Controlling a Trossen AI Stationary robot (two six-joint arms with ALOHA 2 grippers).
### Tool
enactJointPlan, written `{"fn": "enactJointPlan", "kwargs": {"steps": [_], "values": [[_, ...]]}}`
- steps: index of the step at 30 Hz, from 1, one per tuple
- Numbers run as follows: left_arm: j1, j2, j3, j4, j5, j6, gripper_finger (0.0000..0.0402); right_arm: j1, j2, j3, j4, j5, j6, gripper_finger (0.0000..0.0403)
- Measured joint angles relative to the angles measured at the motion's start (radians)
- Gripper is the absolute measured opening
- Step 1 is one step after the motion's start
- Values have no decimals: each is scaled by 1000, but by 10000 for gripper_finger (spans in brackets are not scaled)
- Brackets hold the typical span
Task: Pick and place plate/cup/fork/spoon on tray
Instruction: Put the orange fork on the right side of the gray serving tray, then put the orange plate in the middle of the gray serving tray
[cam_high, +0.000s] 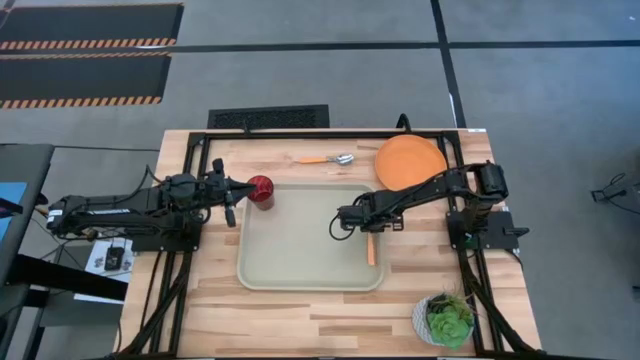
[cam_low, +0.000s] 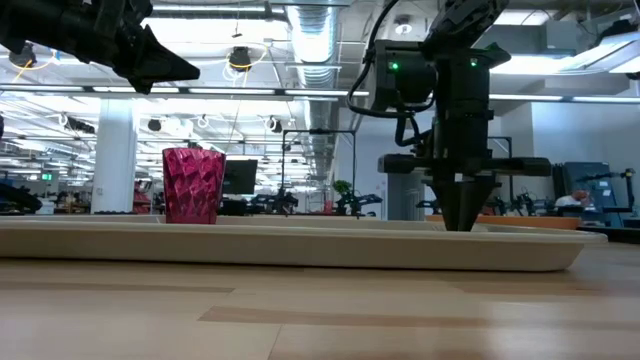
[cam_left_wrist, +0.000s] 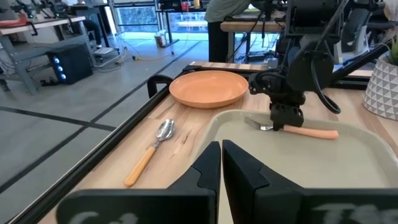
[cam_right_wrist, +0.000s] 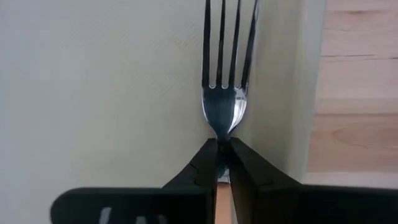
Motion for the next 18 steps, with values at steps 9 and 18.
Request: {"fn": "enactJointPlan", "kwargs": {"steps": [9, 18], "values": [[0, 0, 0, -7, 0, 0, 6, -10, 0, 0, -30, -13, -44, 75], [0, 0, 0, -7, 0, 0, 6, -11, 0, 0, -28, -16, -61, 108]]}}
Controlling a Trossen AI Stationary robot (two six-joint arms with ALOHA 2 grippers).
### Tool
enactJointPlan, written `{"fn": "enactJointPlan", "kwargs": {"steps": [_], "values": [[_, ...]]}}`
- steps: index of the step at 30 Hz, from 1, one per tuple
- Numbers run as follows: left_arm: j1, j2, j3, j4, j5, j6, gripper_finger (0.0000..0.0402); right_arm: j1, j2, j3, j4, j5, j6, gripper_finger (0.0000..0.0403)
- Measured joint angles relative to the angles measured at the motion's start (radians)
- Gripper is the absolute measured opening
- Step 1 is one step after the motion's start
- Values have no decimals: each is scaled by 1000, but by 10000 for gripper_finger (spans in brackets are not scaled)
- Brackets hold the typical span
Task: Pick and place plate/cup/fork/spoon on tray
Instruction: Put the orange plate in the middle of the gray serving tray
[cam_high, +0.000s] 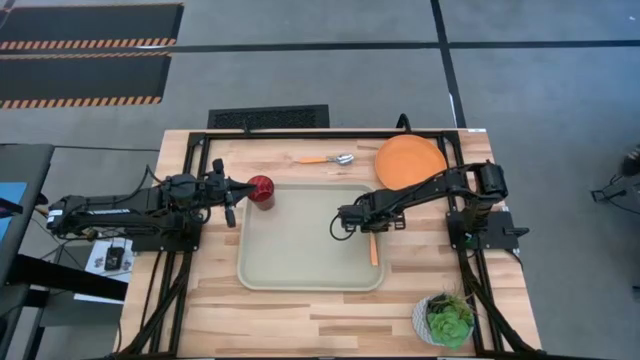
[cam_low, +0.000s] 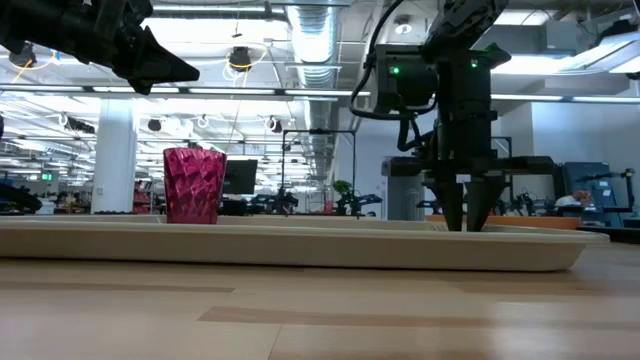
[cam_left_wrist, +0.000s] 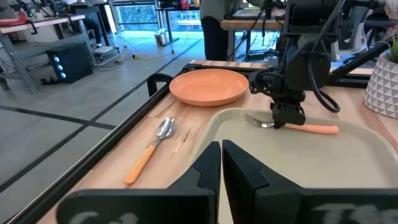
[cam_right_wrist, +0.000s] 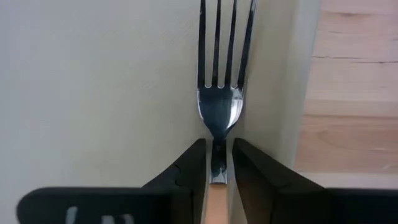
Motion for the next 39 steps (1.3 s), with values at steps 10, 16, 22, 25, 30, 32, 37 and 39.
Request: {"fn": "enactJointPlan", "kwargs": {"steps": [10, 16, 22, 25, 30, 32, 37, 39], "values": [[0, 0, 0, -6, 0, 0, 6, 0, 1, 45, -59, 1, -4, 162], [0, 0, 0, -7, 0, 0, 6, -4, 1, 89, -146, 27, -33, 177], [0, 0, 0, -12, 0, 9, 6, -40, -7, 162, -274, 85, -195, 159], [0, 3, 0, -30, 0, 18, 6, -65, -48, 167, -306, 143, -283, 125], [0, 3, 0, -38, 0, 30, 6, -118, -158, 91, -243, 195, -523, 30], [0, 2, 0, -45, -1, 41, 6, -150, -223, 1, -127, 191, -611, 11], [0, 2, 0, -44, -45, 42, 6, -234, -386, -261, 232, 35, -851, 26], [0, 3, 0, -40, -57, 42, 6, -256, -434, -328, 313, 2, -913, 25]]}}
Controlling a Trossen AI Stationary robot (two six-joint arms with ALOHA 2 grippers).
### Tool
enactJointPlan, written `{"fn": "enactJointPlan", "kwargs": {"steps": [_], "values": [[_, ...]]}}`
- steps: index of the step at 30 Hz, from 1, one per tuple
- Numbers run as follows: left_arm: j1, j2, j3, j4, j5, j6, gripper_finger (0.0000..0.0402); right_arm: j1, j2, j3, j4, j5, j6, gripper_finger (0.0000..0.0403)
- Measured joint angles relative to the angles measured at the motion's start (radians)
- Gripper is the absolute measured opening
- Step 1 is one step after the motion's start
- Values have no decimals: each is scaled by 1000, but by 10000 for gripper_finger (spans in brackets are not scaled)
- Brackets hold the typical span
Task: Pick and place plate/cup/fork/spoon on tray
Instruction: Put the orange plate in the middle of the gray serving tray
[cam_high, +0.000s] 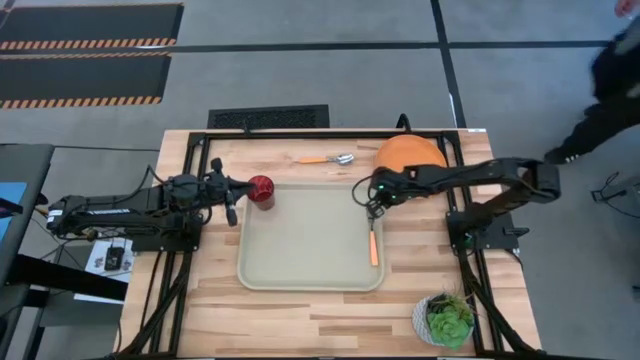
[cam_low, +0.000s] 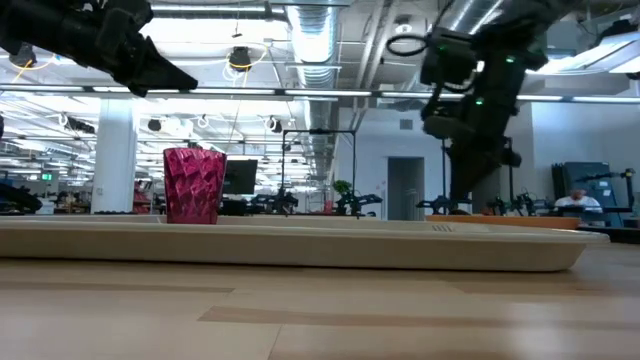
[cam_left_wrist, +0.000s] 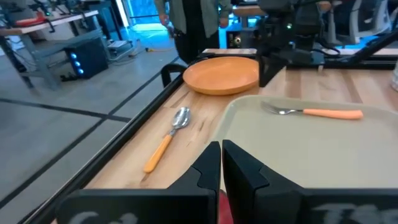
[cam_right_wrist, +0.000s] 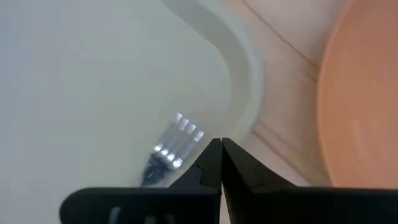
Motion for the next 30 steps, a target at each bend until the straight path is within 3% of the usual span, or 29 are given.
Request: {"fn": "enactJointPlan", "kwargs": {"steps": [6, 11, 20, 25, 30], "values": [[0, 0, 0, 7, -13, 0, 6, -34, -87, -29, -109, 61, -60, 38], [0, 0, 0, 33, -14, -1, 6, -46, -85, -29, -182, 139, -150, 98], [2, -6, -18, 86, 34, -22, 6, -140, 51, -29, -165, 149, -258, 198], [50, -28, -53, 131, 149, -50, 6, -157, 103, -29, -122, 134, -322, 205], [118, -40, -53, 126, 295, -67, 6, -157, 133, -29, -112, 136, -340, 180]]}}
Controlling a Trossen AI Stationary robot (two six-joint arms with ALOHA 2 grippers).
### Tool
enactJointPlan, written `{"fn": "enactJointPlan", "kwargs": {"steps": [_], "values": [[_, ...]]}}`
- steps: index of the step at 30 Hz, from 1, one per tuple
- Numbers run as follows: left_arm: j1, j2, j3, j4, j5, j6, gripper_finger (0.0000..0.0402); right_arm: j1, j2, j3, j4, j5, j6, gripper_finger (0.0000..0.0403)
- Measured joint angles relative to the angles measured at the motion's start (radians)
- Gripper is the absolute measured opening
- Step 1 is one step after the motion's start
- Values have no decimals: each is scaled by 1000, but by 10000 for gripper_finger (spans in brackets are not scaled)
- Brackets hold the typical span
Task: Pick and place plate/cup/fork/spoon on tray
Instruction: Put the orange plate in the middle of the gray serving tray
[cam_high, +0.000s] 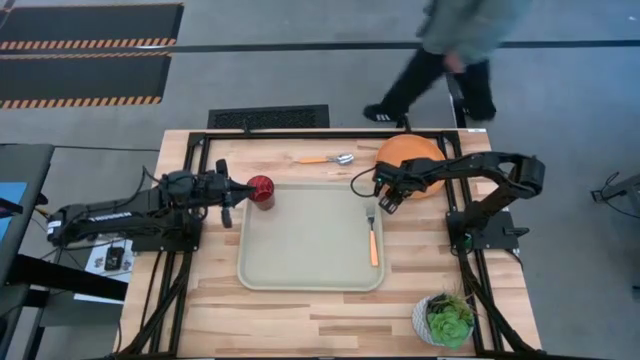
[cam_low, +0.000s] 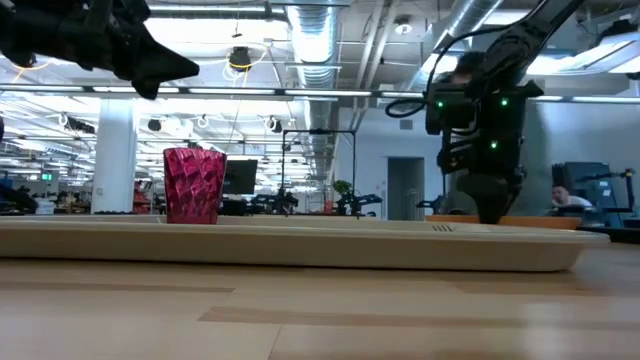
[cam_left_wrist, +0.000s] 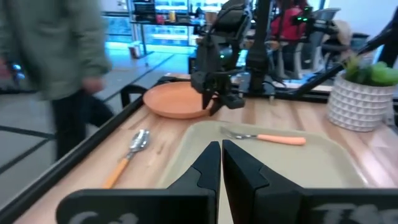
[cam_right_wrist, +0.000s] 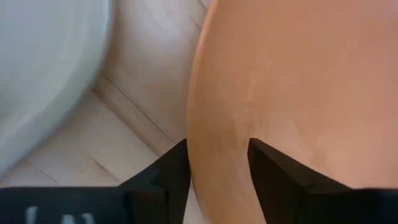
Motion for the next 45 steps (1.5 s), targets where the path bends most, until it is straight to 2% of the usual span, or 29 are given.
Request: {"fn": "enactJointPlan", "kwargs": {"steps": [5, 12, 18, 28, 34, 39, 45], "values": [[45, 0, 0, -3, 83, -17, 6, 0, 31, 1, 7, 3, -16, 135], [56, 0, 0, -8, 84, -27, 6, 13, 38, 12, -14, 27, -48, 64], [56, 0, 0, -9, 60, -27, 6, 40, -16, 87, -120, 56, -64, 26], [56, 0, 0, -22, 51, -20, 6, 132, -77, 286, -319, 103, -56, 26], [56, 0, 0, -21, 38, -18, 6, 247, -65, 433, -399, 145, -27, 23], [56, -33, 0, -19, 42, -24, 6, 391, -6, 569, -396, 158, 15, 27], [56, -106, 1, -84, 38, -33, 6, 560, 188, 754, -358, 164, 31, 26]]}}
